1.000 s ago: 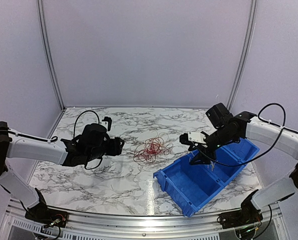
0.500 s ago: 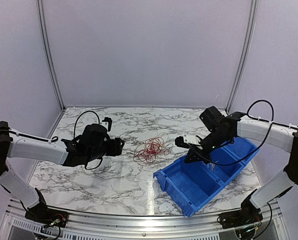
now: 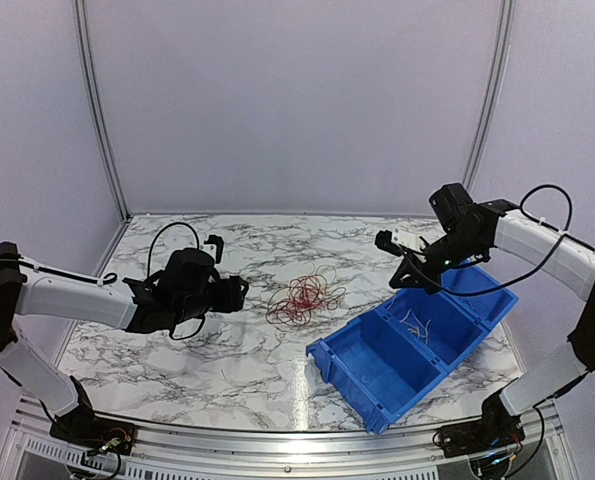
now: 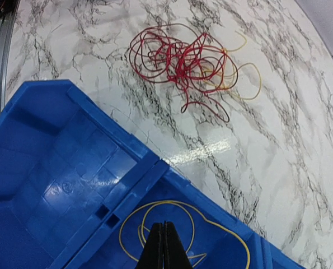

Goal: Untangle the cables

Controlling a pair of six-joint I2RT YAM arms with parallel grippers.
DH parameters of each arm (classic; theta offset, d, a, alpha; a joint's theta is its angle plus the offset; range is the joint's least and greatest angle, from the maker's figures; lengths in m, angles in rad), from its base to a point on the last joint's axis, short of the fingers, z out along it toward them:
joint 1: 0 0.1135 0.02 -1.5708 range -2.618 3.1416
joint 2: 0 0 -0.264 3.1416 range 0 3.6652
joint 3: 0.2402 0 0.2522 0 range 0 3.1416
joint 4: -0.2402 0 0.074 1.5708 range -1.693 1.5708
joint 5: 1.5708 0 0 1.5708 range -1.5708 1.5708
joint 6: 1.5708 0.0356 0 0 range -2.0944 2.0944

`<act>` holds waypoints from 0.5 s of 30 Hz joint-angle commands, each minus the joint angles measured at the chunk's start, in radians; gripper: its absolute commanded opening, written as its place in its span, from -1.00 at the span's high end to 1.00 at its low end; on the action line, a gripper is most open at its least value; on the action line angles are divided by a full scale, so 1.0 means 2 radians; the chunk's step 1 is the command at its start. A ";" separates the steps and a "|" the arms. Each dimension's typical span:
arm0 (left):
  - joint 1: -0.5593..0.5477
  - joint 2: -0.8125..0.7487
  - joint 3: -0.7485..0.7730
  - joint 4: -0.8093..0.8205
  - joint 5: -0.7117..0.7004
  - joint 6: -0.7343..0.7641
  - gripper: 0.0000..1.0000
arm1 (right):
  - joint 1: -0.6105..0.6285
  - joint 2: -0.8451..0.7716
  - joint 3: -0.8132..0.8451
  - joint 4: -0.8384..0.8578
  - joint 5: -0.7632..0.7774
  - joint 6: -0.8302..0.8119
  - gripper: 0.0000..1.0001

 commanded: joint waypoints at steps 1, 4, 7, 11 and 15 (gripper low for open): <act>-0.001 0.016 0.005 0.007 -0.001 -0.001 -0.38 | -0.010 -0.032 -0.013 -0.088 0.036 -0.028 1.00; -0.002 0.025 0.009 0.009 0.001 -0.003 -0.38 | -0.010 -0.035 -0.027 -0.115 0.037 -0.035 1.00; -0.001 0.035 0.013 0.012 0.007 -0.006 -0.38 | -0.009 -0.026 -0.043 -0.099 0.037 -0.023 1.00; -0.001 0.036 0.018 0.013 0.015 -0.007 -0.38 | -0.010 0.006 -0.050 -0.074 0.077 -0.004 0.70; -0.001 0.019 0.012 0.012 0.007 0.004 -0.38 | -0.015 0.005 -0.025 -0.083 0.100 -0.021 0.19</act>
